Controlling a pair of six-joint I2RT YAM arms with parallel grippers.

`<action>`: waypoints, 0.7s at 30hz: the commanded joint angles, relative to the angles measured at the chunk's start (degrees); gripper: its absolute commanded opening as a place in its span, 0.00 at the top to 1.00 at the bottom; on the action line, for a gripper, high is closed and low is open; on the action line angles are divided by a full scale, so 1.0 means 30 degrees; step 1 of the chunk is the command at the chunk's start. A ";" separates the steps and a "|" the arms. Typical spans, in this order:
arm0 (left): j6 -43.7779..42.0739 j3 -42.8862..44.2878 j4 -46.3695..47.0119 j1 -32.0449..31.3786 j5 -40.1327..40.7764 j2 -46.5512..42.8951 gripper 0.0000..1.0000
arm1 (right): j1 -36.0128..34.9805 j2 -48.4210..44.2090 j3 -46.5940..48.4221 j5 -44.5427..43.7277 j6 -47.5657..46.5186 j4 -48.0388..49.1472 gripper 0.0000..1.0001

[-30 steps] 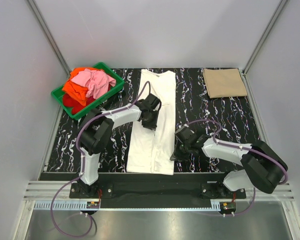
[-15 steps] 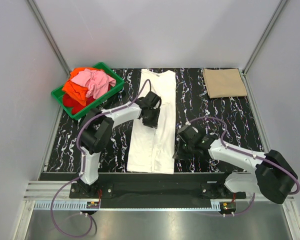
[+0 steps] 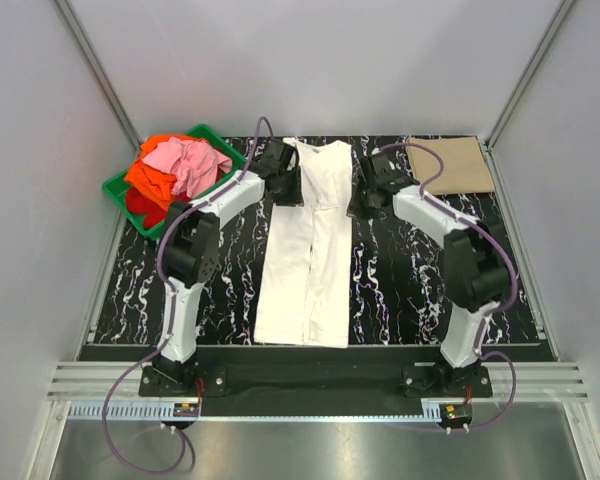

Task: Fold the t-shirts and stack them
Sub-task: Fold the tshirt

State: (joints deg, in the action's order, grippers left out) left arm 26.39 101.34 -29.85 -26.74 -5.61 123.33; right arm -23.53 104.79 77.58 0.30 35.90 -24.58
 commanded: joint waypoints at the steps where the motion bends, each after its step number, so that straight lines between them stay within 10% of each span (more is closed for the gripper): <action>1: 0.0022 0.1140 -0.0129 -0.0022 -0.0301 0.1630 0.67 | 0.0458 0.3059 0.3482 -0.0451 -0.1537 0.0400 1.00; 14: 0.0431 0.4069 -0.0247 0.0652 -0.0678 0.5033 0.67 | 0.2656 0.9744 0.8590 0.1717 -0.1710 0.0254 1.00; 21: -0.0183 0.4718 -0.1240 0.0769 -0.1675 0.2900 0.65 | 0.2775 0.7555 0.9004 0.2800 -0.2211 -0.0536 0.98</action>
State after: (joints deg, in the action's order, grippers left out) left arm 27.16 113.25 -31.27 -24.88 -7.94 136.64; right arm -15.16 132.60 103.28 6.61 31.27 -23.94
